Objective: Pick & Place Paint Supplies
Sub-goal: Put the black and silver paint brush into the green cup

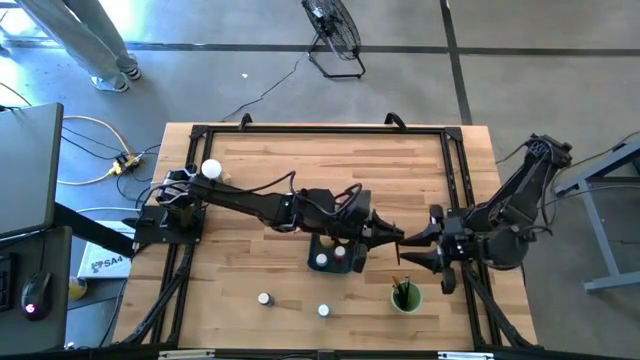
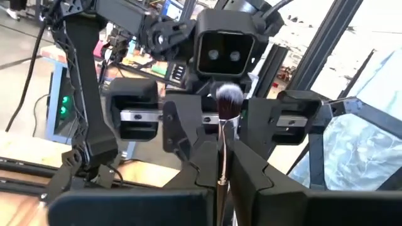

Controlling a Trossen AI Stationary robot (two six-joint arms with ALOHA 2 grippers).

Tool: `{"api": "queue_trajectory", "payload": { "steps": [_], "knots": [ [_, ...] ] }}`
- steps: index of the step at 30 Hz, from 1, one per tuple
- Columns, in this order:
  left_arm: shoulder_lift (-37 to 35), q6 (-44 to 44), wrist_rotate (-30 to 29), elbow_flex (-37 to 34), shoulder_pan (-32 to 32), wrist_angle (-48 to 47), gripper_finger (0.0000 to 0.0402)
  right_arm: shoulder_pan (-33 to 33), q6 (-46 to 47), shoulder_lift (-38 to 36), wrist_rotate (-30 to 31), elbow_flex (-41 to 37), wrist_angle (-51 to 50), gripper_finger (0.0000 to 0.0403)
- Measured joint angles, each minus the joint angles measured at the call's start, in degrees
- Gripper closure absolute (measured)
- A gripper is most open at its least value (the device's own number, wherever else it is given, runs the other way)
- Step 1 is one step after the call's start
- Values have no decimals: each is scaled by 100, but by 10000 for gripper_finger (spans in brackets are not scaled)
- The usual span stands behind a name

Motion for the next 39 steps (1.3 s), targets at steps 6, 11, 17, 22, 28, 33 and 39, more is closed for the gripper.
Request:
{"api": "queue_trajectory", "payload": {
  "steps": [6, 11, 17, 22, 28, 33, 39],
  "knots": [
    [0, 22, 61, 0, 2, -50, 391, -461, 357, -43, -707, -4, -374, 277],
    [0, 24, 59, 0, 0, -269, 390, -878, 361, -41, -1535, -4, -348, 278],
    [0, 39, -6, 0, 0, -458, 391, -1244, 323, -41, -1768, -4, -352, 291],
    [0, 39, -13, 0, 0, -524, 391, -1430, 261, -41, -2148, -4, -351, 310],
    [0, 39, -113, 0, 0, -542, 391, -1461, 171, -41, -2178, -4, -346, 345],
    [0, 42, -111, 2, -2, -572, 391, -1461, 124, -41, -2178, -4, -359, 383],
    [-7, 46, -111, 4, -2, -590, 390, -1461, 27, -41, -2178, -6, -356, 380]
  ]
}}
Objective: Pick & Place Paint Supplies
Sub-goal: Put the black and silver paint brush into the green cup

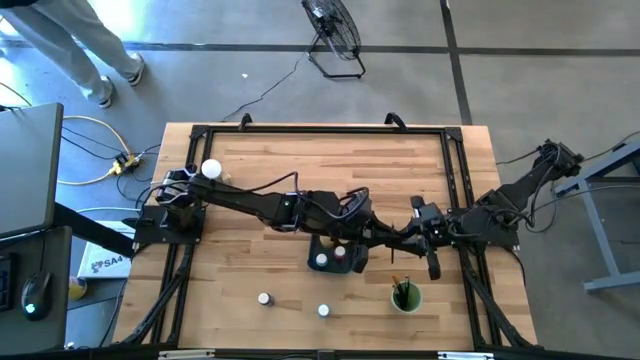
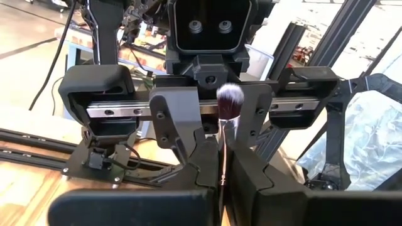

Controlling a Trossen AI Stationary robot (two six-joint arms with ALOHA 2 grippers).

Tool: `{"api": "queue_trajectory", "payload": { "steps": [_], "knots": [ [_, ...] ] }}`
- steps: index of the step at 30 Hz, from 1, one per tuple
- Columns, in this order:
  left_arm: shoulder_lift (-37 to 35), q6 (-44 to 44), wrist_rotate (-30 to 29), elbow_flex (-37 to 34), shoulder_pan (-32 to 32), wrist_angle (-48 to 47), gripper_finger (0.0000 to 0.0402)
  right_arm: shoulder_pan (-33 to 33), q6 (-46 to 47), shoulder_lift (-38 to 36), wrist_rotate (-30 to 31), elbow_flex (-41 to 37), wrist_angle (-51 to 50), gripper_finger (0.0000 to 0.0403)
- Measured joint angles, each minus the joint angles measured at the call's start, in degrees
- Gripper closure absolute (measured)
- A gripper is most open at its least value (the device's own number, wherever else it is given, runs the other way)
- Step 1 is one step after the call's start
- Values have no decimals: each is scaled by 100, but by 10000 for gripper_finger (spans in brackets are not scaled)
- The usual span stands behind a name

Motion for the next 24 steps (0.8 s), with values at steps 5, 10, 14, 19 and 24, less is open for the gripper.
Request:
{"api": "queue_trajectory", "payload": {
  "steps": [5, 10, 14, 19, 24],
  "knots": [
    [0, -7, 3, 0, 0, 0, 359, 1, -88, 0, 20, 1, 4, 390],
    [-4, -7, 2, 0, 2, 13, 310, 4, -173, -64, 36, 0, -7, 390],
    [-4, -1, -4, 4, 6, 98, 278, 33, -185, -173, 61, -1, -9, 390],
    [-4, 234, 42, 0, 7, 65, 246, 390, -465, -431, 604, 0, 25, 390],
    [-73, 251, 107, -1, 50, 95, 235, 1014, -443, -676, 1607, 0, -170, 390]
  ]
}}
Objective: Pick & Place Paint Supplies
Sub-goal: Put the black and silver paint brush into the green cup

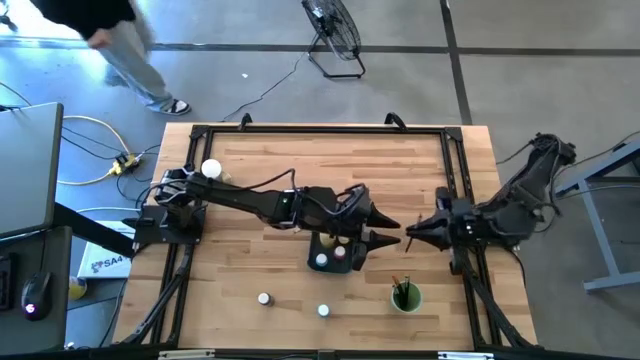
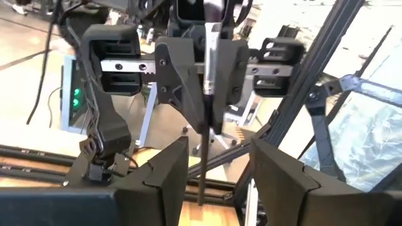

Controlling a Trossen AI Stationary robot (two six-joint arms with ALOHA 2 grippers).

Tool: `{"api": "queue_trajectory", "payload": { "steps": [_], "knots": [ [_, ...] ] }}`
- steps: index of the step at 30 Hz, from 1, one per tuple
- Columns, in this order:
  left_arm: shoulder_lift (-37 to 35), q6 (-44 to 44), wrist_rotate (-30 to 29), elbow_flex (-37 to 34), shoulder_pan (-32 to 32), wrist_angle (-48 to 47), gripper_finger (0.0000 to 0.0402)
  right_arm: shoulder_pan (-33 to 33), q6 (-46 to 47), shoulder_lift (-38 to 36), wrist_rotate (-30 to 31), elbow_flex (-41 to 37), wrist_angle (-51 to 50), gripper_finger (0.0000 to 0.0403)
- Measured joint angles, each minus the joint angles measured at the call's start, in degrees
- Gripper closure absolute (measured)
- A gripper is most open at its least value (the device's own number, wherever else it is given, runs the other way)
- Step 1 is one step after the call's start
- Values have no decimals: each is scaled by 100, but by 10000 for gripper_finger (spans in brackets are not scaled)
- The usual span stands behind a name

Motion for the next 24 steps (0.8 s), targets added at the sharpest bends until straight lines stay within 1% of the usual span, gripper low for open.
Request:
{"api": "queue_trajectory", "payload": {
  "steps": [4, 8, 14, 17, 20, 24],
  "knots": [
    [-71, 2, 170, -6, 72, -69, 234, 657, 403, 29, 975, 2, -327, 390],
    [-161, 0, 339, 5, 159, -4, 234, 1303, 1046, 284, 2041, 2, -708, 390],
    [-187, 2, 448, 5, 221, -25, 234, 2079, 2396, 823, 3229, 2, -1237, 390],
    [-187, 110, 420, 5, 223, 13, 234, 2339, 2972, 1137, 3573, 2, -1410, 390],
    [-188, 269, 418, 4, 223, 11, 234, 2445, 3531, 1467, 3846, 2, -1571, 390],
    [-189, 304, 408, 5, 223, 16, 234, 2466, 4213, 1874, 3793, 2, -1739, 390]
  ]
}}
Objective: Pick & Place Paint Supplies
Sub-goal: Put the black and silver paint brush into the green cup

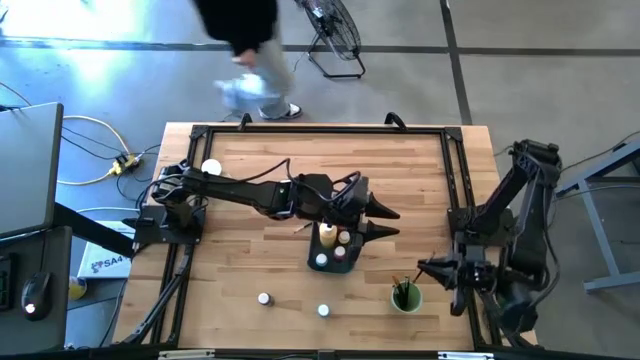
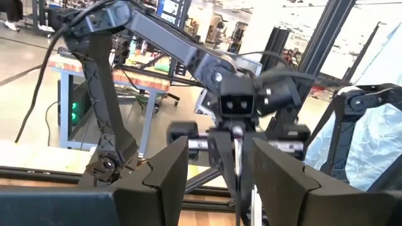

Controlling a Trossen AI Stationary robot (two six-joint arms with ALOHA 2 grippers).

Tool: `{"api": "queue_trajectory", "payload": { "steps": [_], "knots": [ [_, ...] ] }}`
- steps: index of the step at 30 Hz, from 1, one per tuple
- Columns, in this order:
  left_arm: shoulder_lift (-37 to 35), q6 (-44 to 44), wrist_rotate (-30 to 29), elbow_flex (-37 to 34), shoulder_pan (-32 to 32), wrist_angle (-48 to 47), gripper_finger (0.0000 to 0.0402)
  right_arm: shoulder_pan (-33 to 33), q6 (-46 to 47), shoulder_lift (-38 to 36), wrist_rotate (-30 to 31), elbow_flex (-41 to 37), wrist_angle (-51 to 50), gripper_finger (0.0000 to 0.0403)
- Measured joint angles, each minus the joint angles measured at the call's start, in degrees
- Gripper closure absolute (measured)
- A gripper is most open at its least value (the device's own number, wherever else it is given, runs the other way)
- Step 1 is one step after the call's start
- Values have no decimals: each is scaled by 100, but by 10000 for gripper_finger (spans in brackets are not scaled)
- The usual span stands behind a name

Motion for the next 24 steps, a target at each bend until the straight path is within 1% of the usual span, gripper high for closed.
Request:
{"api": "queue_trajectory", "payload": {
  "steps": [6, 11, 14, 16, 24],
  "knots": [
    [-65, -1, 81, -7, -2, -41, 234, -15, 966, 519, -176, 0, -385, 390],
    [-138, -2, 367, -11, -4, -68, 234, -11, 1794, 856, -510, 0, -1006, 390],
    [-185, -2, 502, -5, -4, 3, 234, -11, 2170, 1025, -654, 0, -1215, 390],
    [-223, -2, 511, -2, -7, -42, 234, -11, 2256, 1117, -741, 0, -1229, 390],
    [-227, -2, 511, -2, -7, -61, 234, 72, 2260, 1514, -727, 0, -1233, 390]
  ]
}}
